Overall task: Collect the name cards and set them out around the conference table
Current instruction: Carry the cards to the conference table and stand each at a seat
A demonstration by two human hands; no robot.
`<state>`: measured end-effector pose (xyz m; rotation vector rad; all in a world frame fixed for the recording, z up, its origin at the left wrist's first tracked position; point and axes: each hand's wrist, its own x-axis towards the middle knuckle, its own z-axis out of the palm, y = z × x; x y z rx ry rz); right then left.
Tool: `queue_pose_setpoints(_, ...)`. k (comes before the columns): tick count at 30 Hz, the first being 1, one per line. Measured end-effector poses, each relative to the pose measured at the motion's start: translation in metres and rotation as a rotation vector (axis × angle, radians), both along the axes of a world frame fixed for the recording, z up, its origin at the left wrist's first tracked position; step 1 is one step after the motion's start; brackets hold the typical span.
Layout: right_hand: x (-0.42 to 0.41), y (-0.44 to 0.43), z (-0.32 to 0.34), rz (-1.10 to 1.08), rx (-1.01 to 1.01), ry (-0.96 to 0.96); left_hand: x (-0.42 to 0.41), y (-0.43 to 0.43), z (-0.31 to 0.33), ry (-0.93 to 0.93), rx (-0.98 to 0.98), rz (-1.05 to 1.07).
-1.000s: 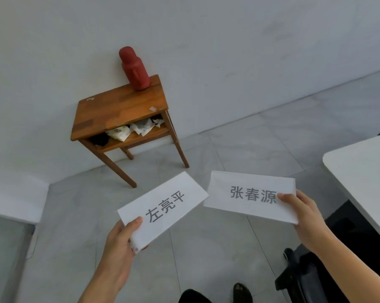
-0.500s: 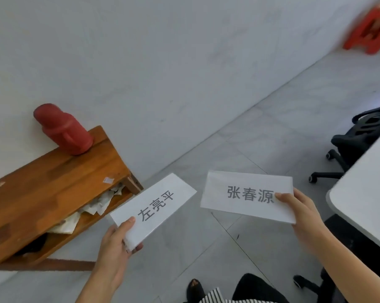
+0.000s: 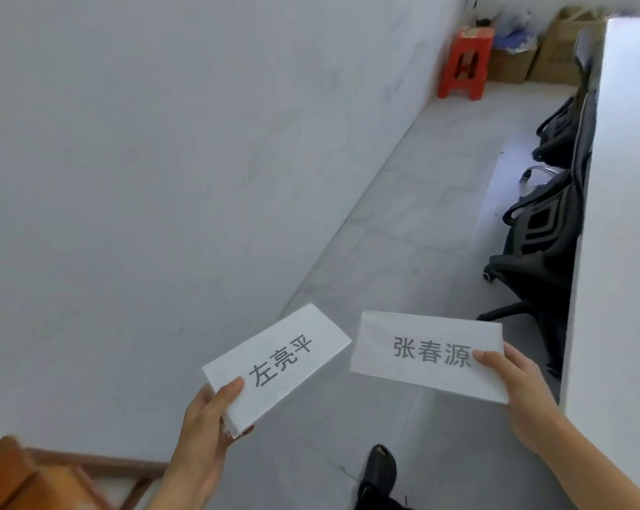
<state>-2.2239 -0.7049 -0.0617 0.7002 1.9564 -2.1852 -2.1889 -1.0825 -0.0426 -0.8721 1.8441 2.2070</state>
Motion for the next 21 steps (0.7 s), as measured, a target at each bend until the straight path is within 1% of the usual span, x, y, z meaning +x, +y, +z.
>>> queue_pose_setpoints(4,-0.089,0.007,0.013,-0.041,0.007,0.018,-0.102,0.009,0.011,0.0,-0.024,-0.077)
queue_pose_setpoints(7,-0.142,0.017,0.02,-0.081,0.008,0.014,-0.168,0.02,0.012,-0.011,0.009,-0.112)
queue_pose_setpoints(11,-0.203,0.035,0.021,-0.157,0.033,0.01,-0.263,0.039,0.006,-0.022,0.022,-0.217)
queue_pose_setpoints(17,-0.295,0.061,0.028,-0.371,0.013,0.052,-0.437,0.078,0.0,0.021,0.035,-0.429)
queue_pose_setpoints(21,-0.348,0.083,0.046,-0.535,0.004,0.073,-0.552,0.125,0.021,0.042,0.037,-0.602)
